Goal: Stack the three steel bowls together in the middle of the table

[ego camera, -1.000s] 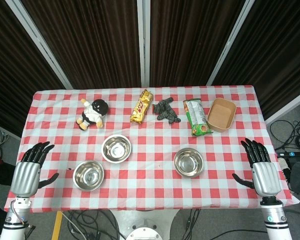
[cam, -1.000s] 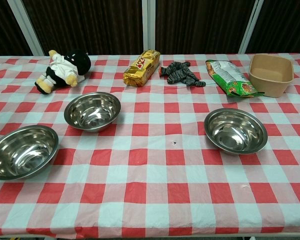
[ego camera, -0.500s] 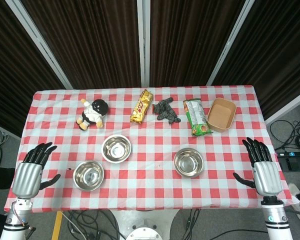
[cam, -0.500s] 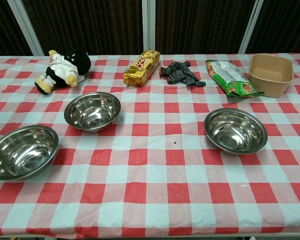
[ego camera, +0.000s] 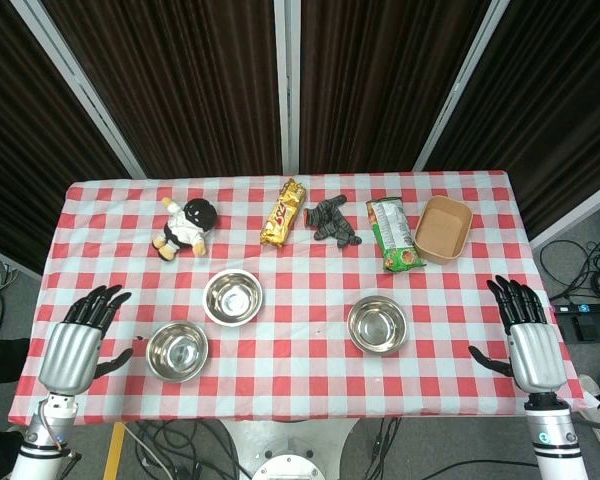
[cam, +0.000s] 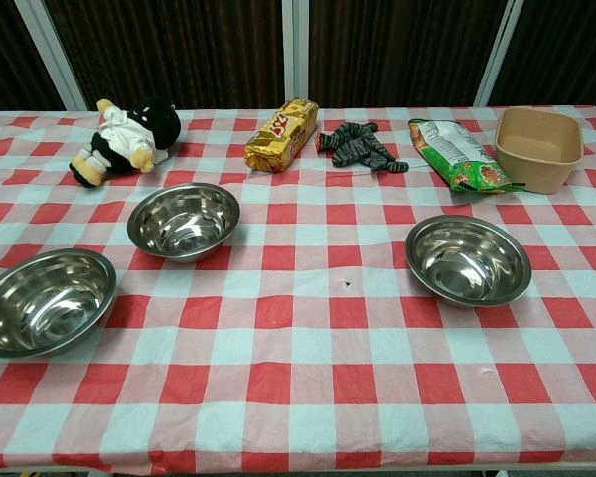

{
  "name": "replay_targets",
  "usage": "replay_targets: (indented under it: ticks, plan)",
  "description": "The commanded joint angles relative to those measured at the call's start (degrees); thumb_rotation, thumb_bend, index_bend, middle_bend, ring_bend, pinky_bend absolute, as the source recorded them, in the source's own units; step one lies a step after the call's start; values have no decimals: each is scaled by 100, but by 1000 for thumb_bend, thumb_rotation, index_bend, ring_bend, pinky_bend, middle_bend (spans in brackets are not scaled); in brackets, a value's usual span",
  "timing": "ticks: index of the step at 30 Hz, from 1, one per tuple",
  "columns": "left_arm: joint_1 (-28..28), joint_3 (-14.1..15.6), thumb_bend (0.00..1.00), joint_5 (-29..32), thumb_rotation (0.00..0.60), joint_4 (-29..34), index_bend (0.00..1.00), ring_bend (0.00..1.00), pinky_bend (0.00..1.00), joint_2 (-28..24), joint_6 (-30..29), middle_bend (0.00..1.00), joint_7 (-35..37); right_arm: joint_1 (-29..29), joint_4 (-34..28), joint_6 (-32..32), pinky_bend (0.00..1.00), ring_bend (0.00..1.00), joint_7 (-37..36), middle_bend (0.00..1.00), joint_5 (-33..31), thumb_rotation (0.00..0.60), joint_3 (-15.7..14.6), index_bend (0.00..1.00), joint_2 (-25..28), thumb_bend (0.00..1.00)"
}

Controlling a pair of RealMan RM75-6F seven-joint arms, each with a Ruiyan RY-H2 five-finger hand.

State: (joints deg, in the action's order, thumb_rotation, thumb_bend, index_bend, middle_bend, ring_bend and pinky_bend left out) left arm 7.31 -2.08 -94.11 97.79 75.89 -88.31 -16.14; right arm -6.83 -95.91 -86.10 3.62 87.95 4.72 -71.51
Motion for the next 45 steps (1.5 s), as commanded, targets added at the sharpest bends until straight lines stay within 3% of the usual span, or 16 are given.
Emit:
replay_targets:
  ticks: [1, 10, 17, 21, 26, 31, 35, 45]
  plan:
    - [47, 21, 86, -41, 600, 65, 237, 212, 350, 9, 80, 254, -132, -2, 4, 3, 30, 0, -4, 49, -1, 600, 1, 31, 1, 54]
    - [238, 78, 86, -149, 600, 431, 240, 233, 381, 120, 429, 257, -765, -2, -9, -2, 30, 0, -52, 49, 12, 600, 4, 31, 37, 54]
    - [668, -91, 91, -30, 600, 990, 301, 512, 624, 618, 1115, 401, -1852, -40, 22, 66, 30, 0, -61, 49, -46, 600, 35, 31, 37, 54]
    - [898, -263, 95, 280, 600, 995, 343, 605, 723, 1176, 1449, 413, -2606, -36, 46, 100, 30, 0, -45, 49, -97, 600, 34, 31, 76, 53]
    - [1004, -540, 112, 1154, 600, 983, 355, 679, 800, 1730, 1575, 448, -3259, -72, 125, 234, 30, 0, -22, 49, -307, 600, 101, 31, 113, 54]
    - [1154, -665, 124, 1937, 600, 720, 355, 716, 807, 2191, 1656, 449, -3768, -126, 156, 298, 30, 0, -66, 49, -407, 600, 175, 31, 94, 54]
    - [1302, -677, 127, 2205, 600, 309, 363, 722, 811, 2511, 1701, 449, -3901, -166, 172, 364, 30, 0, -81, 49, -429, 600, 182, 31, 84, 54]
    - [1684, -613, 163, 2113, 600, -591, 382, 741, 816, 2921, 1790, 450, -3780, -126, 197, 289, 30, 0, -229, 49, -483, 600, 215, 31, 130, 54]
